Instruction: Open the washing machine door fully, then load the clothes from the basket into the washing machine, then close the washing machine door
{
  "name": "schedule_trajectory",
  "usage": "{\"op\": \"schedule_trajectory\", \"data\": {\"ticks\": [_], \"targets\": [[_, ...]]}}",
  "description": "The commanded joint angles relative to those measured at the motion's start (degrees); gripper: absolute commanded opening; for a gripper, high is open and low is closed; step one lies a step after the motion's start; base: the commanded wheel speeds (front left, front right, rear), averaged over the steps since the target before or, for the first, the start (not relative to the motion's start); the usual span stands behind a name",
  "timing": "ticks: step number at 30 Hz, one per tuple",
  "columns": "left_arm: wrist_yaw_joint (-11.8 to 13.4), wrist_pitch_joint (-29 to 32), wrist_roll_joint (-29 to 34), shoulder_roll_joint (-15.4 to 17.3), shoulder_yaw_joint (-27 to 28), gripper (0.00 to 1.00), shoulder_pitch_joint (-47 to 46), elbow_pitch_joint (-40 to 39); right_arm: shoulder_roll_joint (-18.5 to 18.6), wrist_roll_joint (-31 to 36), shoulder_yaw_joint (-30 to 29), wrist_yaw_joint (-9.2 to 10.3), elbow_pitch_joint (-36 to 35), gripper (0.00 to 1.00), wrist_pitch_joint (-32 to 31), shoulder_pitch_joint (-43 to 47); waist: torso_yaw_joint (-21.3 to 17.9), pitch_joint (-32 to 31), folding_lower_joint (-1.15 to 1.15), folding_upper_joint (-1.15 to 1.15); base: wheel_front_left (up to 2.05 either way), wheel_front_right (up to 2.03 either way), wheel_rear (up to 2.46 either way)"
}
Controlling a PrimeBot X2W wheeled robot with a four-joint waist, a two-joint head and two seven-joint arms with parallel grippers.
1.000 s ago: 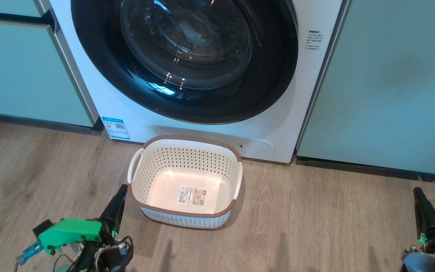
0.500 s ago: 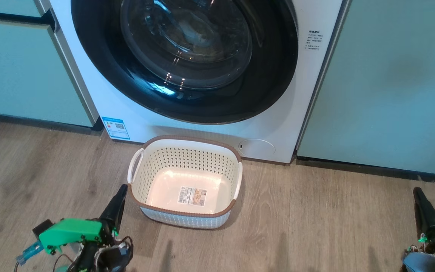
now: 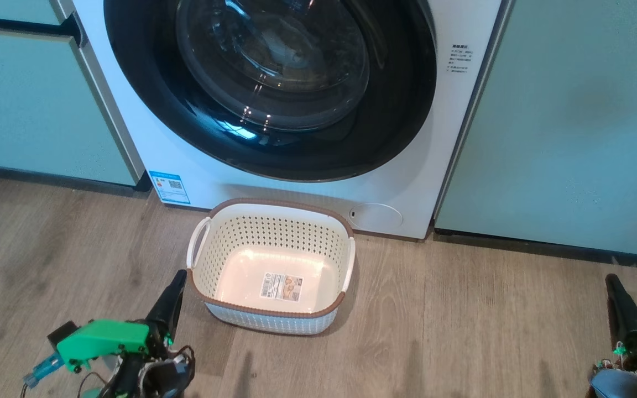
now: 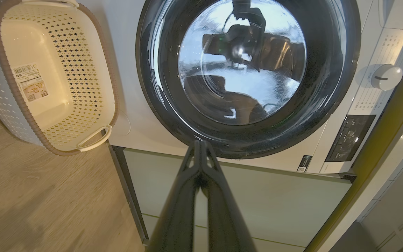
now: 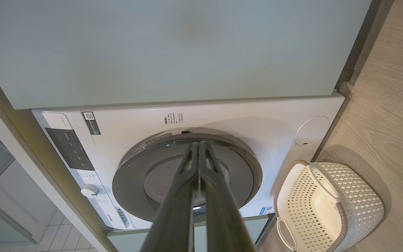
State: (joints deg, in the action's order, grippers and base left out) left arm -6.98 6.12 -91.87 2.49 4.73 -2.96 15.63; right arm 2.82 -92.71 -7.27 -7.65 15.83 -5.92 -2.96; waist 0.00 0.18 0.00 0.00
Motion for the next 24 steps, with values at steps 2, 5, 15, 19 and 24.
{"op": "schedule_trajectory", "data": {"ticks": [2, 5, 15, 19, 24], "targets": [[-0.51, 0.36, -0.3, 0.39, 1.78, 0.0, -3.23, -1.59, 0.23, 0.39, 0.94, 0.16, -1.81, 0.0, -0.42, -3.21, 0.0, 0.0, 0.0, 0.0, 0.0, 0.0, 0.0], [-0.51, 0.36, -0.3, 0.39, 1.78, 0.0, -3.23, -1.59, 0.22, 0.4, 0.92, 0.16, -1.81, 0.0, -0.43, -3.21, 0.0, 0.0, 0.0, 0.0, 0.0, 0.0, 0.0], [-0.51, 0.36, -0.3, 0.39, 1.78, 0.0, -3.23, -1.59, 0.2, 0.43, 0.89, 0.16, -1.81, 0.0, -0.46, -3.21, 0.0, 0.0, 0.0, 0.0, 0.0, 0.0, 0.0], [-0.51, 0.36, -0.3, 0.39, 1.78, 0.0, -3.23, -1.59, 0.19, 0.44, 0.88, 0.16, -1.81, 0.0, -0.47, -3.21, 0.0, 0.0, 0.0, 0.0, 0.0, 0.0, 0.0], [-0.51, 0.35, -0.3, 0.39, 1.78, 0.0, -3.23, -1.59, 0.18, 0.45, 0.86, 0.16, -1.81, 0.0, -0.48, -3.21, 0.0, 0.0, 0.0, 0.0, 0.0, 0.0, 0.0]]}}
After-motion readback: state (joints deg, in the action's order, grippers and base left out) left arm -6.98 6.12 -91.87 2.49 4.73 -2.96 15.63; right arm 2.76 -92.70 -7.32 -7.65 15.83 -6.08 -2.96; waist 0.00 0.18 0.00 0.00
